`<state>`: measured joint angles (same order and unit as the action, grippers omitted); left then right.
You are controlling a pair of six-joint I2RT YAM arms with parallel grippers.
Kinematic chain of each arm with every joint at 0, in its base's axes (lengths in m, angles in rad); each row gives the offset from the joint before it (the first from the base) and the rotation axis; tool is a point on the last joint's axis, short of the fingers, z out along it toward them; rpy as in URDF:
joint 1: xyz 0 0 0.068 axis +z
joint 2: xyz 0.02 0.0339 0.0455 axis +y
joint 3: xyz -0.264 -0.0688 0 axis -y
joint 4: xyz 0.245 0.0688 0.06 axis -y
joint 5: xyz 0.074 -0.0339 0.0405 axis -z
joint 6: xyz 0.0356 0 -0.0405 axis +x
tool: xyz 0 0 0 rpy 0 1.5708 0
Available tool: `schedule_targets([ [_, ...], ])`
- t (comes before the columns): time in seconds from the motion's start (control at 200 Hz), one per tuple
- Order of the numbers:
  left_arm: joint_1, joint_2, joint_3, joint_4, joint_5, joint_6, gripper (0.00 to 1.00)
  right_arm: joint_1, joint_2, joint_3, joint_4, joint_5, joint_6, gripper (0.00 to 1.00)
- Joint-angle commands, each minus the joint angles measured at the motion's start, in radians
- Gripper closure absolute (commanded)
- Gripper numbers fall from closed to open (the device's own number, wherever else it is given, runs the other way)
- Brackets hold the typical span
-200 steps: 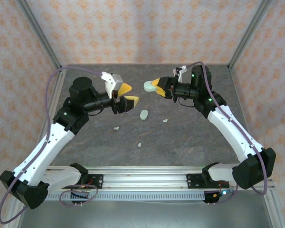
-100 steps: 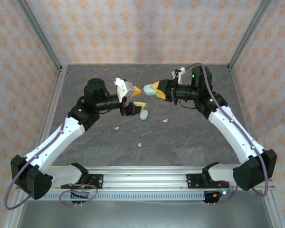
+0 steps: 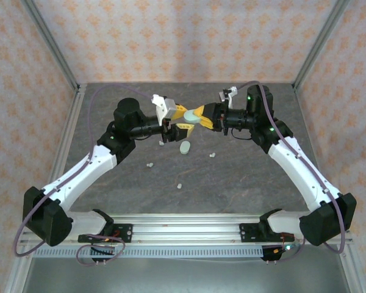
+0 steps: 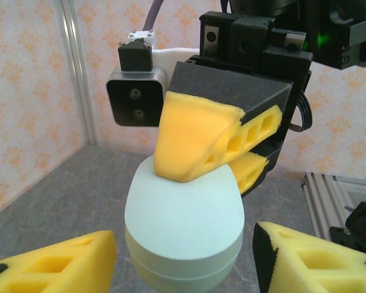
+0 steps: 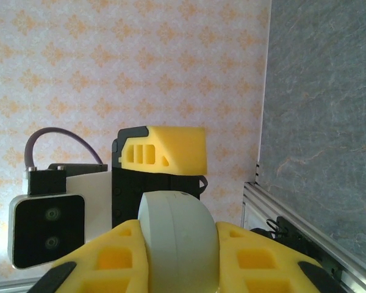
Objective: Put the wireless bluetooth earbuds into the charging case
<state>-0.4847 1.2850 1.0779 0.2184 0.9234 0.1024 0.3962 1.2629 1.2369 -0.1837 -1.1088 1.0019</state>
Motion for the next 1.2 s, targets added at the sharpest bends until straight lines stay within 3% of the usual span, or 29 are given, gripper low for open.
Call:
schedule_targets([
  [0.0, -0.003, 0.015, 0.027, 0.065, 0.051, -0.032, 0.43, -0.001, -0.023, 0.002, 0.067, -0.043, 0.017, 0.87],
  [0.17, -0.008, 0.024, 0.038, 0.068, 0.063, -0.046, 0.5, -0.001, -0.023, 0.0, 0.074, -0.054, 0.022, 0.87],
  [0.736, -0.009, 0.02, 0.024, 0.133, 0.045, -0.095, 0.49, -0.001, -0.016, -0.016, 0.079, -0.066, 0.02, 0.87],
  [0.991, -0.009, 0.026, 0.029, 0.134, 0.054, -0.102, 0.58, 0.0, -0.013, -0.025, 0.088, -0.069, 0.024, 0.87],
  [1.196, -0.01, 0.03, 0.027, 0.16, 0.052, -0.122, 0.56, 0.0, -0.012, -0.039, 0.092, -0.073, 0.024, 0.87],
])
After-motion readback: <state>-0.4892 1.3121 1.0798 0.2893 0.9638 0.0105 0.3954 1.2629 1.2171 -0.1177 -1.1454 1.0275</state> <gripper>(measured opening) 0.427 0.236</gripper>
